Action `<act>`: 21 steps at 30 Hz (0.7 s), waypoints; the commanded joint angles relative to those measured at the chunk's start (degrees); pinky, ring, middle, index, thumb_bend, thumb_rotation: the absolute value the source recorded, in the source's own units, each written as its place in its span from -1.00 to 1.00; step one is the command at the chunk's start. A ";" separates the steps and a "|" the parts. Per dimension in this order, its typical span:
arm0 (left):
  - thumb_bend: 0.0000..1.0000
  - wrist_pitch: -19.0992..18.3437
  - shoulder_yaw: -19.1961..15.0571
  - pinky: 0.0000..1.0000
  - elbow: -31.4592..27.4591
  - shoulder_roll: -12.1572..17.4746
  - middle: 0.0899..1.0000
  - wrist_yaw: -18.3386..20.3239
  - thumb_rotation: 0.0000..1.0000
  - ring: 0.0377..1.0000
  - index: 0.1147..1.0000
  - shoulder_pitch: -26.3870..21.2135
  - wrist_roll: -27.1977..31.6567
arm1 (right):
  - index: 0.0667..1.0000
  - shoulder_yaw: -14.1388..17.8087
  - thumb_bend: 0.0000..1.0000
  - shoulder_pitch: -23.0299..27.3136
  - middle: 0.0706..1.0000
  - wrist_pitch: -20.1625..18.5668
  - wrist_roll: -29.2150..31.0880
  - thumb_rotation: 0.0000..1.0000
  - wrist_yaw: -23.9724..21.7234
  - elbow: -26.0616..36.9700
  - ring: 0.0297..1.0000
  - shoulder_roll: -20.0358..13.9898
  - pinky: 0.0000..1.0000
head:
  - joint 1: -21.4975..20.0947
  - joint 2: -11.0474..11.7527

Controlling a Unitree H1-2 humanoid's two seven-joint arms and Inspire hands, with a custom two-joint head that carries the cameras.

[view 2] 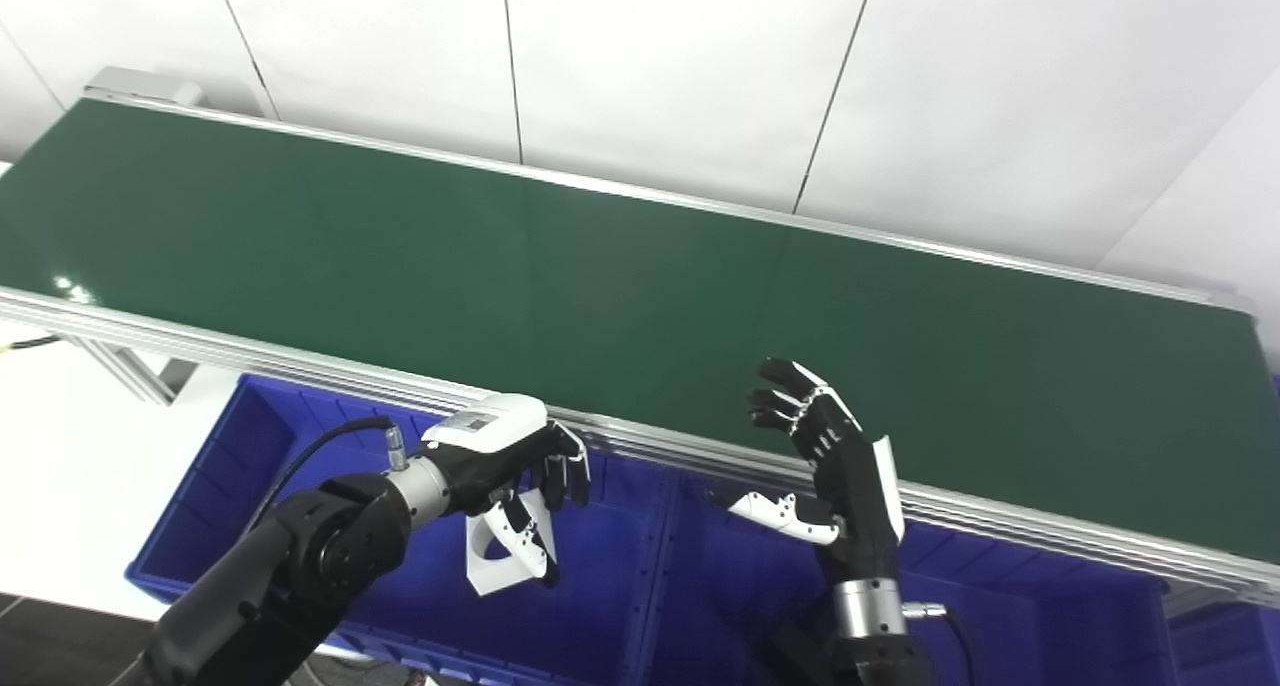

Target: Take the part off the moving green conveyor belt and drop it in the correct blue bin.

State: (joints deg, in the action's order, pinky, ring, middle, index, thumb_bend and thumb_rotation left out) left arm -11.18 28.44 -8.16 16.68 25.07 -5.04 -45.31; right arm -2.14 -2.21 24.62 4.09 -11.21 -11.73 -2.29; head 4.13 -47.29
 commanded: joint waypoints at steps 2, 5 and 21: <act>-0.01 3.81 0.06 -0.29 1.18 -0.41 -0.11 -4.76 -1.00 -0.26 -0.04 -0.46 -1.04 | 0.53 -0.04 0.70 0.42 0.58 0.49 0.69 -0.69 0.27 2.10 0.44 -0.11 0.34 | 0.05 0.07; -0.01 5.47 0.01 -0.30 2.40 -0.59 -0.11 -6.95 -1.00 -0.25 -0.04 -0.43 -1.31 | 0.53 -0.06 0.70 0.29 0.58 0.44 0.80 -0.69 0.32 2.19 0.44 -0.09 0.35 | 0.05 0.15; 0.00 7.68 0.07 -0.30 4.35 -2.54 -0.07 -11.54 -1.00 -0.24 -0.09 -1.71 -2.56 | 0.53 0.62 0.74 0.83 0.57 -0.83 3.14 -0.62 -0.23 3.63 0.42 -1.66 0.31 | 6.80 -3.36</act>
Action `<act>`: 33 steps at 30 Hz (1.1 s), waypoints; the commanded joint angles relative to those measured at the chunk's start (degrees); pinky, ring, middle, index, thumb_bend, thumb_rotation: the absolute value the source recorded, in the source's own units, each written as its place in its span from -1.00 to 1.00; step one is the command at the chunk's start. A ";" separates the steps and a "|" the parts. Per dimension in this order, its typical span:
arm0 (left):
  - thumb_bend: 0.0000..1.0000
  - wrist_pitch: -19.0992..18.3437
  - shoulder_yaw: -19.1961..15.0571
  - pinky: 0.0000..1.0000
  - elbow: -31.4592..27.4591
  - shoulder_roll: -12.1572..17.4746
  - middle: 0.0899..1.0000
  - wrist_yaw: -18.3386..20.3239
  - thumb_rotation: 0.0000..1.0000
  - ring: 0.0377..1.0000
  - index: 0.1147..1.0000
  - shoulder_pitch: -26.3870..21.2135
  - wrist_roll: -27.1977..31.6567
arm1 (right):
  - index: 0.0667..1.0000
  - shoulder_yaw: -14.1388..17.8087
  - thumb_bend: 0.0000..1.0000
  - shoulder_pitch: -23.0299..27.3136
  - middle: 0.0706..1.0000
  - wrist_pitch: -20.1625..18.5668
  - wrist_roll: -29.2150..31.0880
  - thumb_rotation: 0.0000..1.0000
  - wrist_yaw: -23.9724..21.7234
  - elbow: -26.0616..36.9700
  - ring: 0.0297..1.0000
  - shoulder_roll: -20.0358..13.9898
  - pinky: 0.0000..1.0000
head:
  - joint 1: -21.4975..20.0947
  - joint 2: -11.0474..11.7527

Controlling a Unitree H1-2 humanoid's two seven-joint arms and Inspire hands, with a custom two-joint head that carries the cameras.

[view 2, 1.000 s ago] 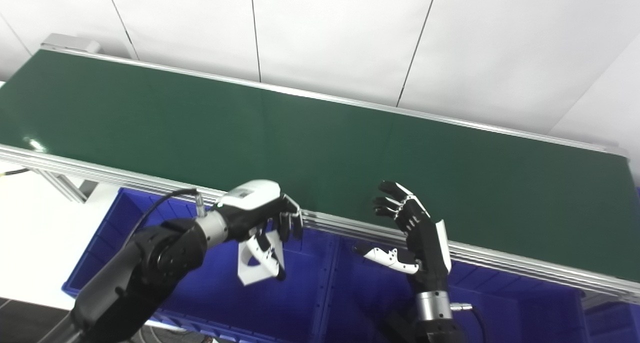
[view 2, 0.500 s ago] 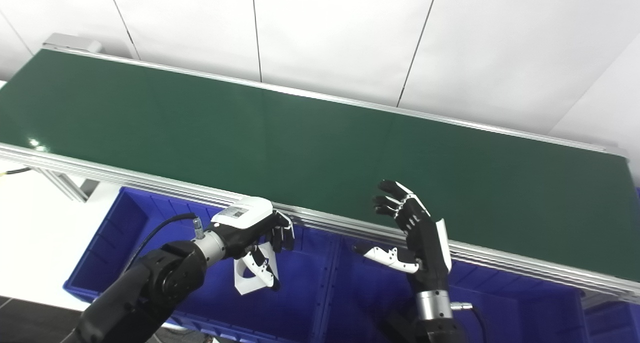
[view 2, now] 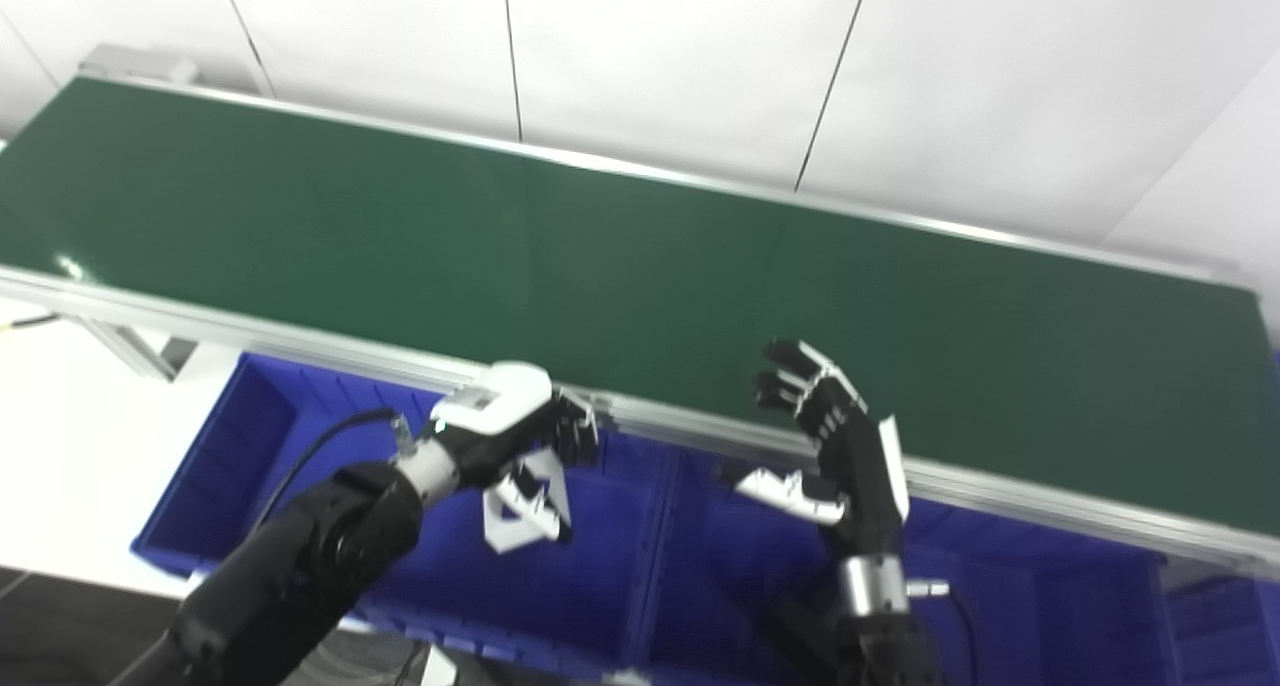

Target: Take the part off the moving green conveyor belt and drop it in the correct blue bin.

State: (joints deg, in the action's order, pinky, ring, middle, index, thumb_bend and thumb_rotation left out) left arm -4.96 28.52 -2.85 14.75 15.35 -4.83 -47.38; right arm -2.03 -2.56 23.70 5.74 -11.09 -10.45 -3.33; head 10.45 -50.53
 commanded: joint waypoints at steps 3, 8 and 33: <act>0.00 1.55 0.17 -0.31 -0.84 -1.04 -0.06 -1.85 -1.00 -0.24 -0.09 -2.00 -0.88 | 0.52 0.60 0.73 0.96 0.57 -0.52 2.30 -0.65 -0.61 3.05 0.42 -1.30 0.31 | 0.81 -0.21; 0.00 1.91 -0.01 -0.34 -0.77 -1.06 -0.07 -1.83 -1.00 -0.24 -0.08 -1.69 -0.58 | 0.52 0.23 0.69 0.73 0.58 -0.32 2.68 -0.72 -0.64 3.06 0.46 -1.62 0.36 | 0.12 -0.03; 0.05 -0.46 -0.57 -0.20 -2.21 -1.25 0.05 1.54 -0.87 -0.05 -0.15 -1.19 -0.23 | 0.52 0.04 0.74 0.57 0.57 0.36 2.38 -0.63 -0.38 2.51 0.43 -1.19 0.32 | -0.87 0.86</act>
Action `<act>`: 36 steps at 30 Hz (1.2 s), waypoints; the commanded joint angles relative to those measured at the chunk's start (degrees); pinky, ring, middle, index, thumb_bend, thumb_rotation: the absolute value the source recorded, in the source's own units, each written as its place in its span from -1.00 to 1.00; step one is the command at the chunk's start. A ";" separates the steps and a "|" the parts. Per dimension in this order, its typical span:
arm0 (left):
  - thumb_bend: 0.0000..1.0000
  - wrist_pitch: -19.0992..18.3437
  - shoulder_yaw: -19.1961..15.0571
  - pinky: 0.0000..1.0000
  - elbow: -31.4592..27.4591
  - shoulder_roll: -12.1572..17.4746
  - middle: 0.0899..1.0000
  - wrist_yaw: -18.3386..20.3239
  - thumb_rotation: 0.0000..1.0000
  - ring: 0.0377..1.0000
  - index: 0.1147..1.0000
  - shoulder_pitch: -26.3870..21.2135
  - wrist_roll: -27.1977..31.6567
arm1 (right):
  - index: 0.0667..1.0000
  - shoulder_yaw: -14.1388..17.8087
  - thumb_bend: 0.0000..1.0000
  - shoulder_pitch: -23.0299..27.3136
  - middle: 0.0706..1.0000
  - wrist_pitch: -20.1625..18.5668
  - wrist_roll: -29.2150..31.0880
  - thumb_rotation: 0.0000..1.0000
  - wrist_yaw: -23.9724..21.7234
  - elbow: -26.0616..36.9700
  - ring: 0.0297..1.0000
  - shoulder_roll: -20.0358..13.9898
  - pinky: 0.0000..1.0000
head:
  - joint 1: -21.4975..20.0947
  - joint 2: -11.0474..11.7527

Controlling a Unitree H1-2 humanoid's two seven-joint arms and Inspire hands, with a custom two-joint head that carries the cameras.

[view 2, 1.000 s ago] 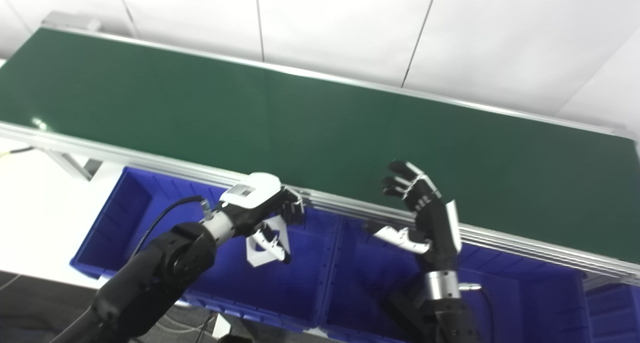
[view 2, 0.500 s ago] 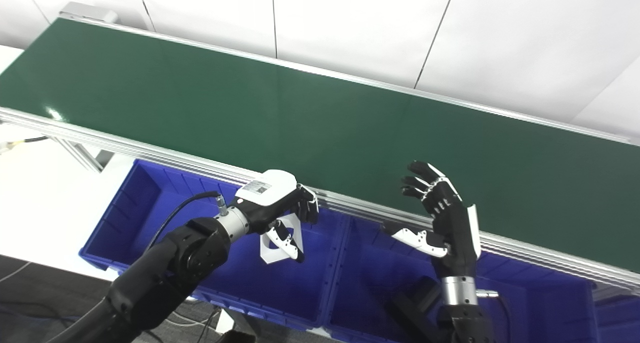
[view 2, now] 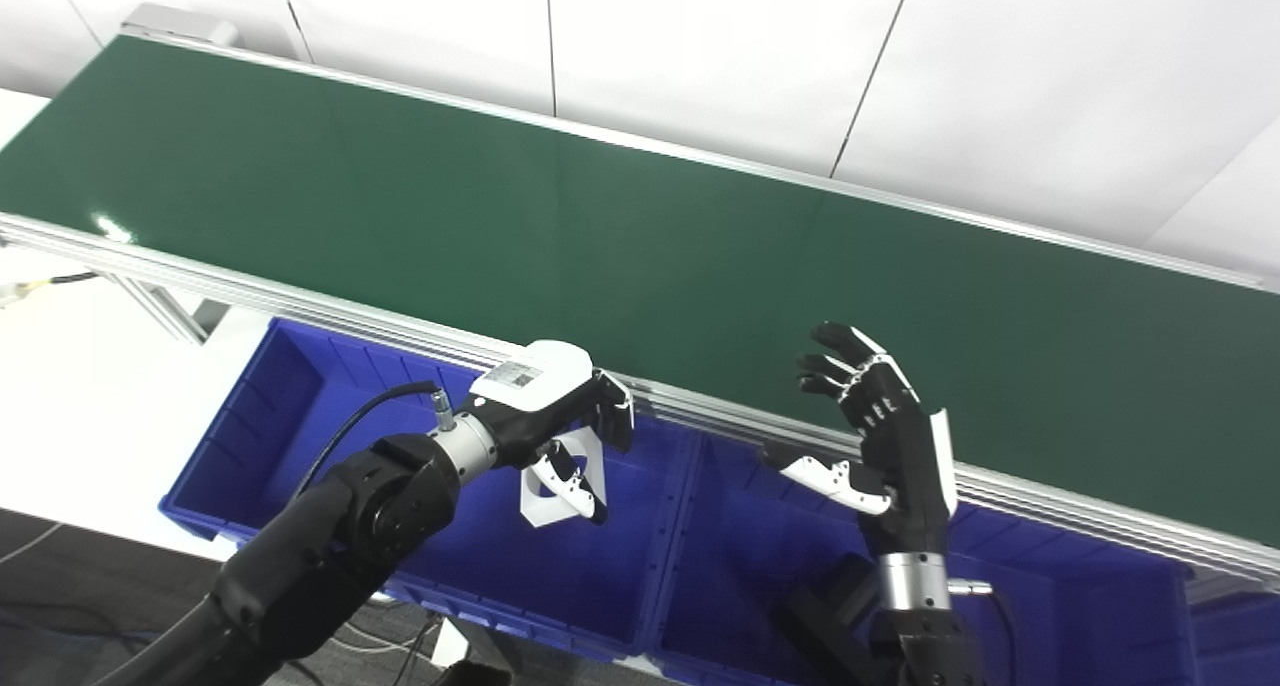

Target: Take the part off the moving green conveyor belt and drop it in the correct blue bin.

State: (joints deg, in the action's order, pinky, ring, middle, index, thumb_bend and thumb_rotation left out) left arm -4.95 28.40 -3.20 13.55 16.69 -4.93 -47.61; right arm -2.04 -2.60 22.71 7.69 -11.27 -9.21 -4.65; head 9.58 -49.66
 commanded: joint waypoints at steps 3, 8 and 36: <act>0.80 -1.52 -0.47 -0.15 -2.98 0.52 0.18 3.74 -0.55 0.04 0.10 -1.32 1.61 | 0.51 0.05 0.74 0.54 0.57 1.07 0.27 -0.63 -0.06 1.50 0.43 0.18 0.32 | 0.00 0.01; 1.00 -0.27 -0.23 -0.05 -3.40 1.81 0.44 6.64 0.02 0.27 0.38 -1.96 2.54 | 0.52 0.04 0.74 0.60 0.57 1.36 0.05 -0.63 -0.02 1.29 0.42 0.17 0.30 | 0.01 -0.04; 1.00 -1.50 -11.27 0.37 -8.03 -0.59 0.39 19.75 -0.17 0.38 0.44 1.02 48.31 | 0.52 -0.62 0.71 0.64 0.56 2.38 -1.96 -0.70 0.59 -0.09 0.42 1.30 0.32 | -7.05 2.10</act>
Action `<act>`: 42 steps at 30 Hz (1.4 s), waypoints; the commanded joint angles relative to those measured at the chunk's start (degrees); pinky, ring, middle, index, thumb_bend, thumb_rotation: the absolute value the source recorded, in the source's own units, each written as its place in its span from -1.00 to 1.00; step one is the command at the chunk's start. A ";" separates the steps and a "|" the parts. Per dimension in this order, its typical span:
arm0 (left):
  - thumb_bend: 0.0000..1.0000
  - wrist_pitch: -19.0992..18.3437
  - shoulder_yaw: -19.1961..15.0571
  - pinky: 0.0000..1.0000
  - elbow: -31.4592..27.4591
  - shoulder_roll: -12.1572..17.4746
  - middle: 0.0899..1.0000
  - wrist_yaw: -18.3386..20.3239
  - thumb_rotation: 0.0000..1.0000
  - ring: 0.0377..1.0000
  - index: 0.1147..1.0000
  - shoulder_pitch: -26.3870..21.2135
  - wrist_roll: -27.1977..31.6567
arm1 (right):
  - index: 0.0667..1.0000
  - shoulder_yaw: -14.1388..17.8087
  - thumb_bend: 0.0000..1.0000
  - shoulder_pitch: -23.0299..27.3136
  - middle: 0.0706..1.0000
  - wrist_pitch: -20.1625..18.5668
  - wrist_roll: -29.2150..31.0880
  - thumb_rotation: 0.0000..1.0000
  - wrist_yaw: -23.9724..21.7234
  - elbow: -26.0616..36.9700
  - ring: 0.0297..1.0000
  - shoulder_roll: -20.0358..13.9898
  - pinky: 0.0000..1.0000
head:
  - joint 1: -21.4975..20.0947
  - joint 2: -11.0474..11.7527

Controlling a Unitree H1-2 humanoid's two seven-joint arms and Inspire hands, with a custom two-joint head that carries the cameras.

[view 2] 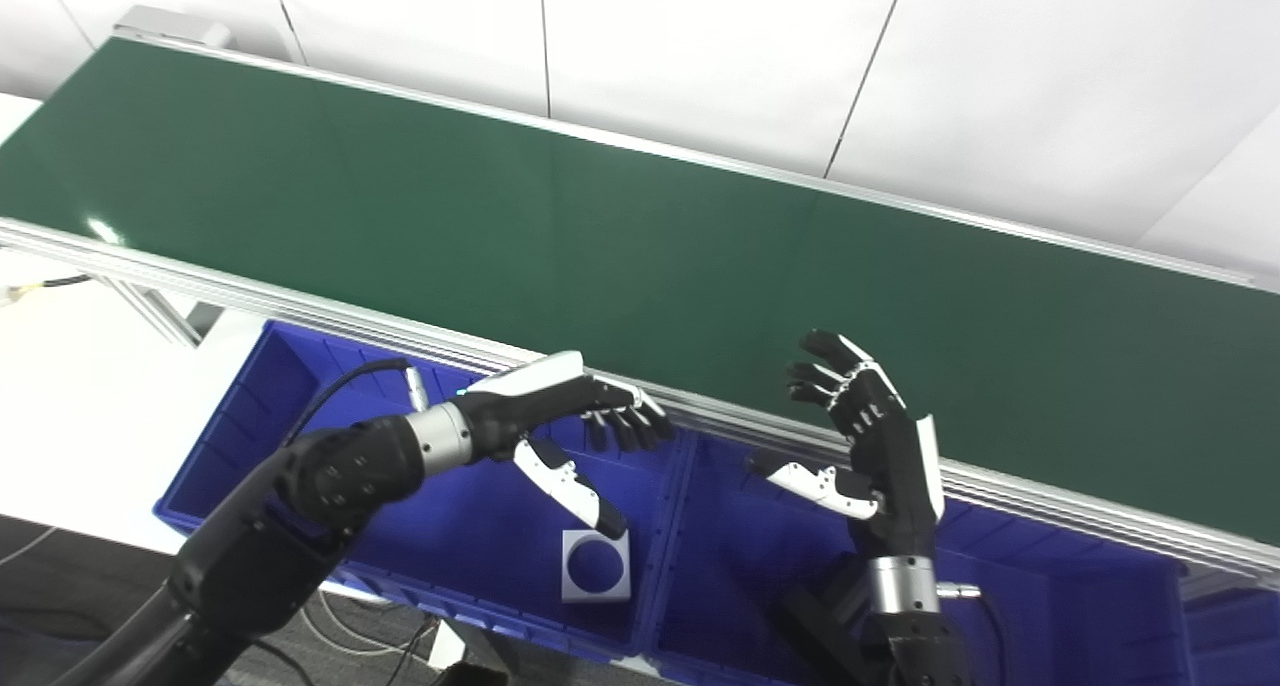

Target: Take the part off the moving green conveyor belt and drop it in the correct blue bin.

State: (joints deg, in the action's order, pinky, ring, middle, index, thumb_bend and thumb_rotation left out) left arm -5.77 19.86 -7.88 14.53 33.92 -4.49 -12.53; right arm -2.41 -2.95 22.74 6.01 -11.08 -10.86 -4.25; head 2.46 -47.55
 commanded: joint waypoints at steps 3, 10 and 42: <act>1.00 -0.42 -4.41 0.36 -1.98 -3.44 0.39 3.07 -0.17 0.38 0.44 1.82 19.50 | 0.52 -0.56 0.71 1.01 0.56 2.19 -1.18 -0.66 0.57 1.09 0.41 0.98 0.32 | -4.20 1.05; 1.00 4.39 -7.28 0.28 4.04 -6.67 0.33 1.02 -0.34 0.29 0.50 4.01 25.21 | 0.50 -1.10 0.71 0.93 0.54 3.12 -1.86 -0.70 1.37 -0.34 0.39 2.31 0.29 | -11.86 2.50; 0.85 32.64 -3.70 0.34 18.60 -10.40 0.52 -34.79 -0.99 0.48 0.41 4.35 -8.53 | 0.43 -4.69 0.68 -0.74 0.54 4.17 -9.46 -0.75 7.95 -2.07 0.37 3.16 0.21 | -18.25 8.02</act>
State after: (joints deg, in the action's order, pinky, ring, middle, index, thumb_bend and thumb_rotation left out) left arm 24.53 15.90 11.40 4.65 0.95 0.89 -20.49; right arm -7.10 -3.98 23.60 -4.60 -2.73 -14.08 -0.88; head -16.44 -39.55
